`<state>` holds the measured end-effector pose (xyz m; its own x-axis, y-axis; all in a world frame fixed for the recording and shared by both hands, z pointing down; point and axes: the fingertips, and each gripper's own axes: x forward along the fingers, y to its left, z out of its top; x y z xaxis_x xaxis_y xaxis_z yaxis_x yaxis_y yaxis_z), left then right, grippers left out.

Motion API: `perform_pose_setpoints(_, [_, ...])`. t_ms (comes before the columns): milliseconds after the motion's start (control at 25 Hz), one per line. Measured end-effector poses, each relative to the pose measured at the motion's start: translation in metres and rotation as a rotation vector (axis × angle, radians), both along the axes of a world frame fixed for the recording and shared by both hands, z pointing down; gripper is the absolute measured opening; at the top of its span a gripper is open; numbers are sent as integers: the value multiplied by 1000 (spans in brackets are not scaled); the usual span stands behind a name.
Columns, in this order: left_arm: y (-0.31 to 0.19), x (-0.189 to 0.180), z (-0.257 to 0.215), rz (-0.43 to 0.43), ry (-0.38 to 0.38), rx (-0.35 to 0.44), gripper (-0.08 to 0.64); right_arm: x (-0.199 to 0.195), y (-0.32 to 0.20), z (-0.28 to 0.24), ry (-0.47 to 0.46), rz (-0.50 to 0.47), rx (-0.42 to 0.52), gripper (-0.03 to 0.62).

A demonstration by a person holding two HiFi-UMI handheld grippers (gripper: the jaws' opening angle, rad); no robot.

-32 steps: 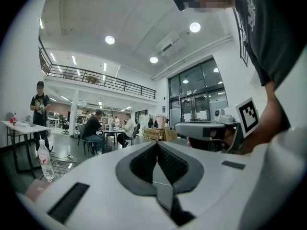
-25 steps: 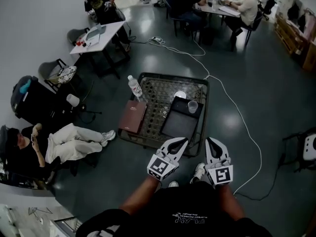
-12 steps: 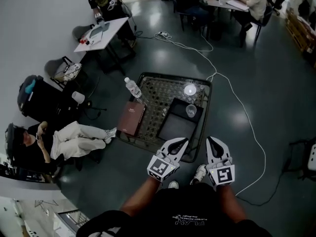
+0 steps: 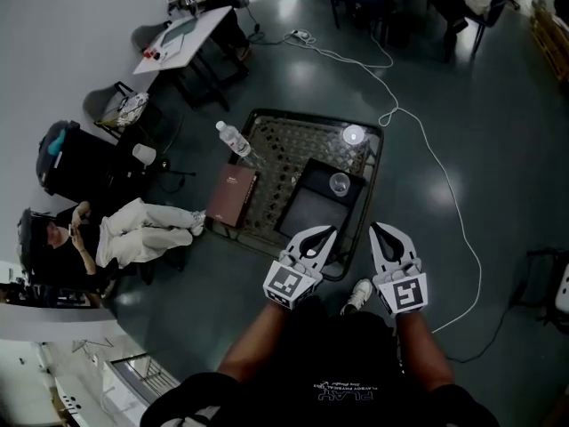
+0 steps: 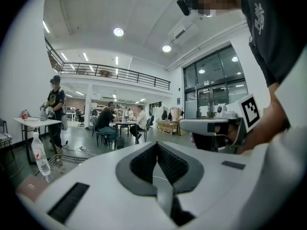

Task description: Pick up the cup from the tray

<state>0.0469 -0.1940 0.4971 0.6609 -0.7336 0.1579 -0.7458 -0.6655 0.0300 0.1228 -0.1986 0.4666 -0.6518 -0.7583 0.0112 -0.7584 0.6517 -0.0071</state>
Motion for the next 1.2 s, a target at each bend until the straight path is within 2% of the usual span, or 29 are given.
perform_pose_setpoints(120, [-11, -2, 4, -16, -9, -3, 9, -1, -7, -1, 37, -13, -11, 8])
perform_pose_setpoints(280, [-24, -7, 12, -22, -14, -10, 9, -8, -19, 11, 38, -35, -23, 8])
perform_pose_setpoints(480, [-42, -15, 24, -26, -10, -26, 9, -19, -39, 16, 48, -11, -35, 8])
perform_pose_setpoints(680, [-65, -21, 31, -2, -1, -35, 9, -29, -59, 26, 107, 2, -86, 8])
perform_pose_setpoints(1000, [-96, -29, 65, 12, -32, -66, 11, -37, -80, 57, 82, 59, -106, 8])
perform_pose_setpoints(1200, [-115, -37, 94, -34, -52, -92, 11, -42, -86, 78, 99, 67, -153, 8])
